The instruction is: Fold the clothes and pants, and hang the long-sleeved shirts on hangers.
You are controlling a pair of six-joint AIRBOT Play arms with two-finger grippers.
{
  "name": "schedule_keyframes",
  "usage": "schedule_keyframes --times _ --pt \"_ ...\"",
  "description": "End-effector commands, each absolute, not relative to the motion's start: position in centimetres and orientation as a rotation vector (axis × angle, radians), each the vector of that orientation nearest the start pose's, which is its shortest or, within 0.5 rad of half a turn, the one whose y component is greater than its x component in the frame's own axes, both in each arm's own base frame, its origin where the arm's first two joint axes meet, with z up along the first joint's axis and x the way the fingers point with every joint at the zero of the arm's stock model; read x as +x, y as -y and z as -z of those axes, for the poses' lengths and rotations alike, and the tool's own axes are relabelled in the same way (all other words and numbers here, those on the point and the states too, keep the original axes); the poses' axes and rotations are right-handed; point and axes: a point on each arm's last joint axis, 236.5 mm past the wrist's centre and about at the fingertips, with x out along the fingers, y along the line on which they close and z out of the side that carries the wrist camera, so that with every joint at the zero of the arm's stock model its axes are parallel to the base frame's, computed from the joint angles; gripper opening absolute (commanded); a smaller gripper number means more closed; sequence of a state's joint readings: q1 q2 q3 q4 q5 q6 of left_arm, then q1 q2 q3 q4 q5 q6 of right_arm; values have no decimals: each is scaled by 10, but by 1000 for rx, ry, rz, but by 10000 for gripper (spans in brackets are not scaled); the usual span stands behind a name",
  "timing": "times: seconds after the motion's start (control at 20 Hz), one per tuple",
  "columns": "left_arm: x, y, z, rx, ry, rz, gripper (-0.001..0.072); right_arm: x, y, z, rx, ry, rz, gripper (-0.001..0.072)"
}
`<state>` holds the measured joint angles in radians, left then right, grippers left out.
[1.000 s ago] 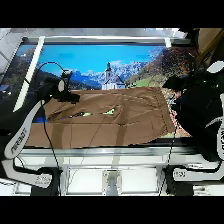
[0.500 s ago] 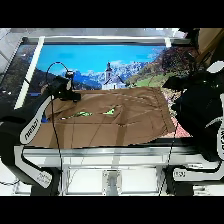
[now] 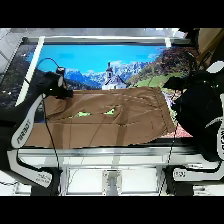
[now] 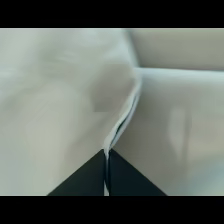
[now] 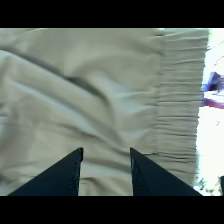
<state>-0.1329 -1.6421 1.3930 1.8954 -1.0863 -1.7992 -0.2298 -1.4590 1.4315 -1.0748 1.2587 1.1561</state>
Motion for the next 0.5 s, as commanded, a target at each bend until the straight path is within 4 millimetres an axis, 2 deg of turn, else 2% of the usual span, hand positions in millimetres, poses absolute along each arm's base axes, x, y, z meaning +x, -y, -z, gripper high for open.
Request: schedule_keyframes --times 0.0,0.1,0.2,0.3,0.45 --pt "462 -54 0 216 -1196 -280 8 456 29 -38 146 -1120 -231 334" --pt "449 -95 -24 199 -1181 -374 8 456 42 -23 207 -1149 -188 334" --pt "429 -139 -37 144 -1194 -476 8 447 47 -4 246 -1219 -192 334" --pt "401 -182 -36 76 -1245 -581 8 439 43 10 263 -1281 -211 334" --pt "368 -236 -30 -17 -1275 -702 8 439 37 13 282 -1289 -227 334"
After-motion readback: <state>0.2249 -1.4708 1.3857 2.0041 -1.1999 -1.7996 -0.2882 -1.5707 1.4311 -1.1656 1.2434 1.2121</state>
